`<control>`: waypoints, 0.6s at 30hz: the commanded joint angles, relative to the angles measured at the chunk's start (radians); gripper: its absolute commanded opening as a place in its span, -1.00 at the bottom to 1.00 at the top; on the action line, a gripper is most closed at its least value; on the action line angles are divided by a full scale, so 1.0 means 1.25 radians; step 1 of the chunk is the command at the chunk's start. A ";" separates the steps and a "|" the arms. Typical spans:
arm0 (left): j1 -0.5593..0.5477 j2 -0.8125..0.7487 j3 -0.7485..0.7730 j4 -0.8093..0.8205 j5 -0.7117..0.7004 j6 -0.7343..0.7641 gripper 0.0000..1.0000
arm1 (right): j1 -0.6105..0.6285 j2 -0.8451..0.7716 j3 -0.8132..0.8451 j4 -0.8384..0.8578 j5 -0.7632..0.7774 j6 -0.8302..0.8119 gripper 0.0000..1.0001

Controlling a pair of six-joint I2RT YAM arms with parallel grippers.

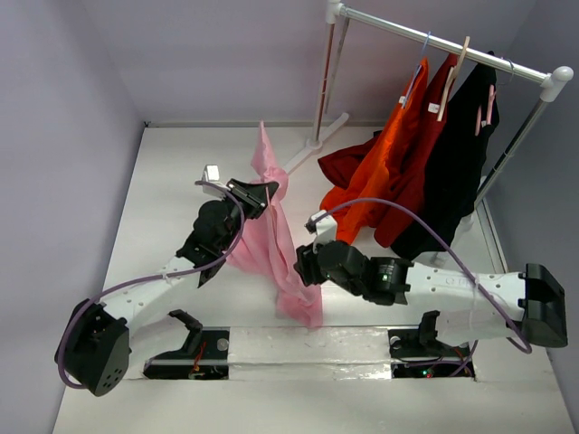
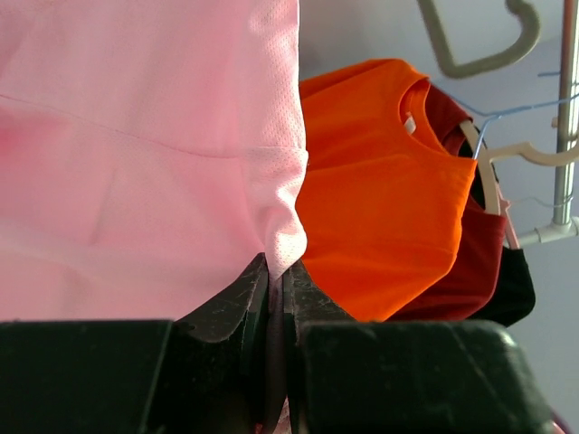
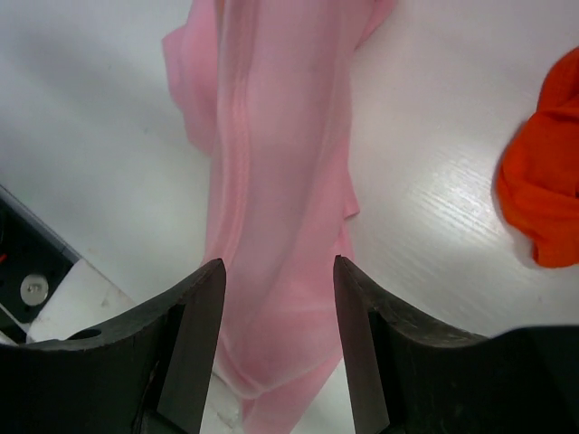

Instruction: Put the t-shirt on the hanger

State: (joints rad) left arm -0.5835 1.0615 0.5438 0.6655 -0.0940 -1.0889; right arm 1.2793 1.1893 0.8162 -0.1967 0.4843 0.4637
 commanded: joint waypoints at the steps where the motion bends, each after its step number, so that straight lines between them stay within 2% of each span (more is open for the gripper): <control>1: -0.006 -0.029 -0.017 0.053 0.031 -0.014 -1.00 | -0.059 0.025 0.045 0.068 -0.093 -0.043 0.15; 3: -0.006 -0.036 -0.023 0.054 0.031 -0.012 -1.00 | -0.067 0.055 0.060 0.085 -0.136 -0.043 0.14; 9: -0.006 -0.060 -0.024 0.038 0.019 0.007 -1.00 | -0.067 0.081 0.070 0.098 -0.154 -0.042 0.14; 15: -0.006 -0.047 -0.017 0.052 0.071 -0.001 -1.00 | -0.077 0.123 0.078 0.103 -0.201 -0.065 0.15; 18: -0.006 -0.048 -0.020 0.060 0.103 -0.010 -1.00 | -0.077 0.140 0.088 0.109 -0.200 -0.067 0.00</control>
State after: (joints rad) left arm -0.5835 1.0134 0.5159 0.6556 -0.0216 -1.0912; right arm 1.1893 1.3464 0.8806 -0.1120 0.2592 0.4042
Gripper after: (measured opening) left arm 0.043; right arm 0.522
